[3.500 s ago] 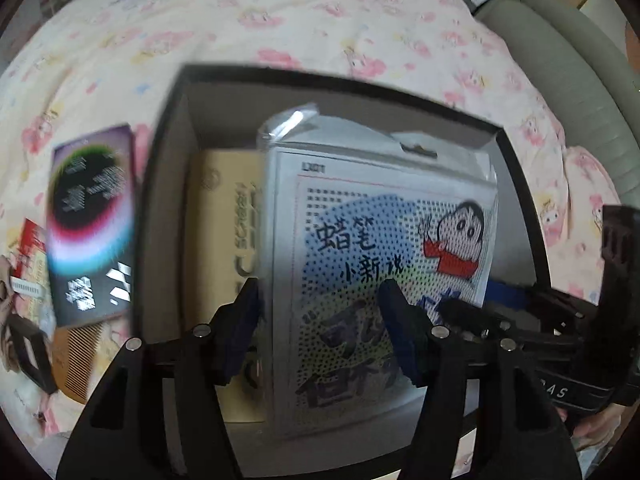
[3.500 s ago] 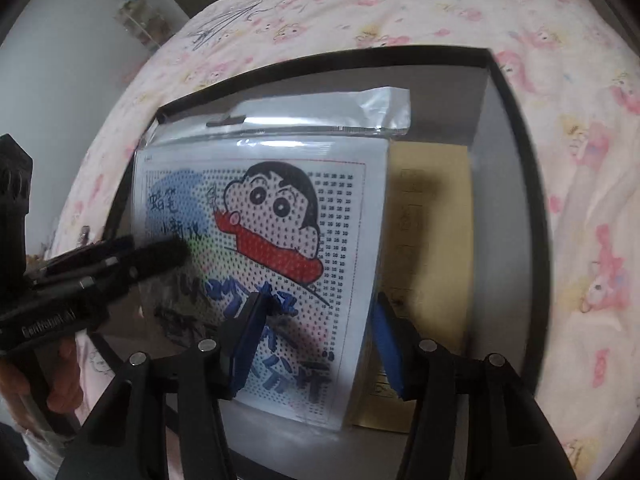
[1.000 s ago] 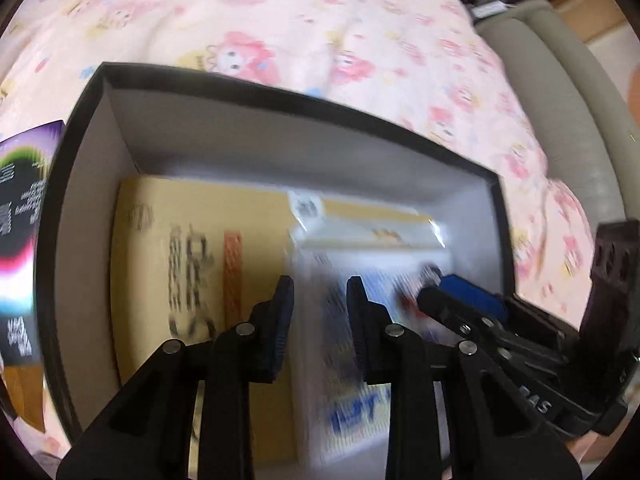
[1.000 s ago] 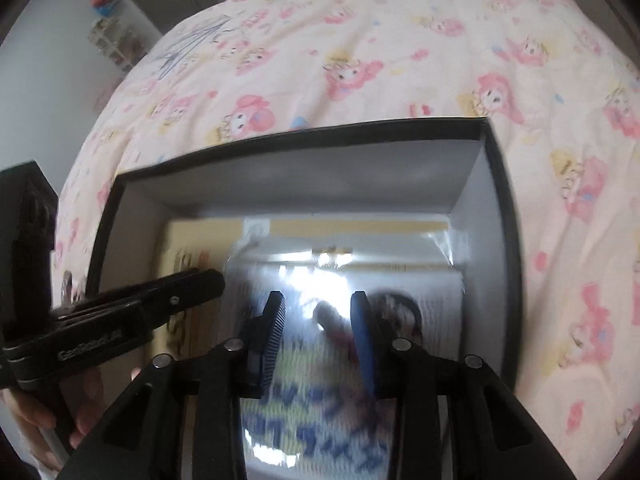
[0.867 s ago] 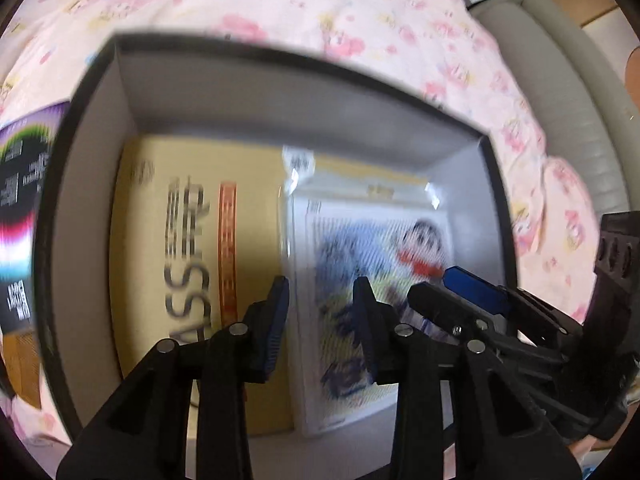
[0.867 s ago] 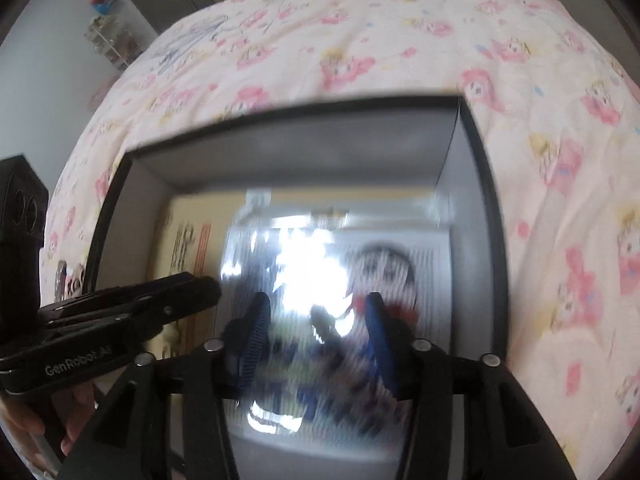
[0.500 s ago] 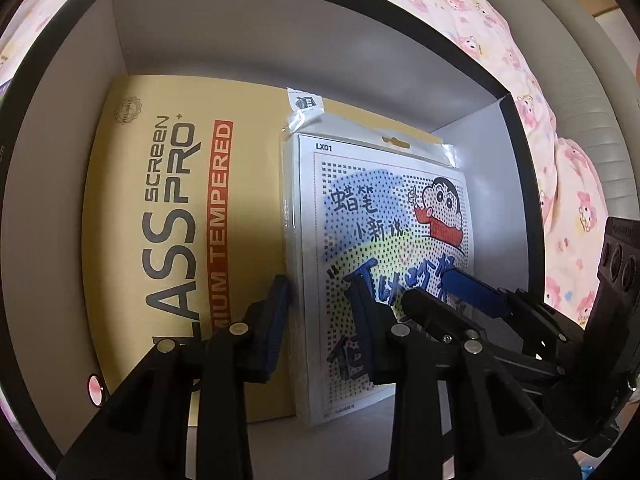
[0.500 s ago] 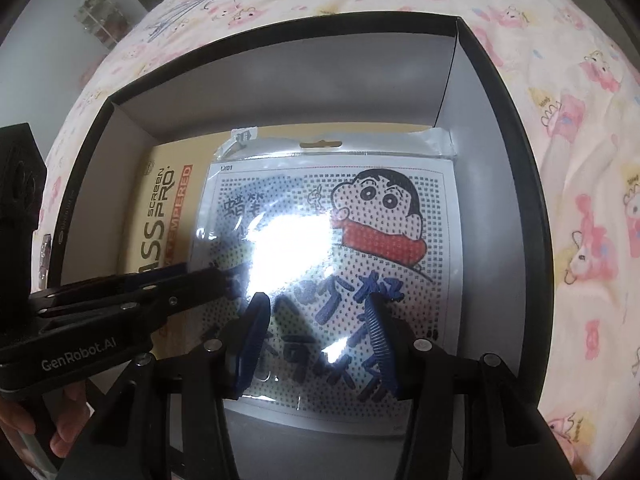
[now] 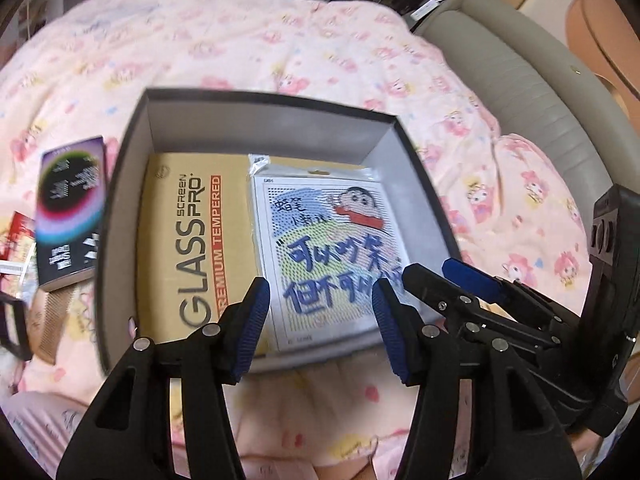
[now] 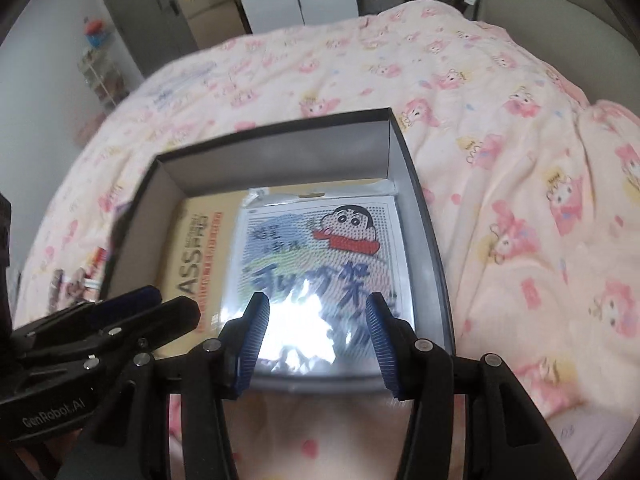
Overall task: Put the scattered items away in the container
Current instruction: 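Open the left tool and withdraw it from the black box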
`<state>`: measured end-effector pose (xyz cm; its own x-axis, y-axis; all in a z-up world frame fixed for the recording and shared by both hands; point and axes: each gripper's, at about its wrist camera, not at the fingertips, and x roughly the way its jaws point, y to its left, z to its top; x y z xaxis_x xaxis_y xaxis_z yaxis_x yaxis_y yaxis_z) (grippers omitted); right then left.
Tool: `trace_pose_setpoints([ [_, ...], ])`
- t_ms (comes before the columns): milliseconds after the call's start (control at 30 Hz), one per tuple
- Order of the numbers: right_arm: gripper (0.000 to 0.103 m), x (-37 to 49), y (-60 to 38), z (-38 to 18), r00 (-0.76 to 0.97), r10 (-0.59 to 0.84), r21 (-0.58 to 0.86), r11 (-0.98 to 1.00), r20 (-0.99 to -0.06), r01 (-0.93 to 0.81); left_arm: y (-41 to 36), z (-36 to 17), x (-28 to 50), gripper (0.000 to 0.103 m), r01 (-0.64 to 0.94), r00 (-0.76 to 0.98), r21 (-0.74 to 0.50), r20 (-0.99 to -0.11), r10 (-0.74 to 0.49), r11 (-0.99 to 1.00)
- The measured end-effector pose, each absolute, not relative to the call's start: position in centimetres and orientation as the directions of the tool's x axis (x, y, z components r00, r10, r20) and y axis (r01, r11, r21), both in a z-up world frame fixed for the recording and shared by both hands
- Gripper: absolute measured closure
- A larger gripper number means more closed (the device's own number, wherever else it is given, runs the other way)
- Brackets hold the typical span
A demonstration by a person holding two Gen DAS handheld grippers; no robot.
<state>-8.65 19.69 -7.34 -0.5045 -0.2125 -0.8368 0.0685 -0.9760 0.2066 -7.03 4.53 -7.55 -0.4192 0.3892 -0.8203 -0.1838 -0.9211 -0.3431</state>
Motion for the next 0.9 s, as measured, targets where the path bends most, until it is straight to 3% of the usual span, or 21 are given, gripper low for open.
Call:
trace_pose_setpoints([
  [200,0.057,-5.4,18.0,-5.1,-0.548,-0.196,0.184,-0.980,-0.813,0.078,3.1,-6.1,-3.2,0.049,-0.233,-0.434,-0.326,-0.809,0.398,-0.916],
  [433,0.057,-5.3,16.7,-3.9,-0.544,-0.272,0.220,-0.962,-0.794,0.161,0.2,-4.2,-0.6,0.049,-0.215,-0.463,-0.313,-0.801,0.379,-0.925],
  [900,0.057,-7.0,3.8,-5.8,-0.403,-0.440,0.261,-0.866,-0.802,0.427,-13.6,-6.9,0.8,0.049,0.063,-0.540,-0.379,-0.791,0.288,-0.923],
])
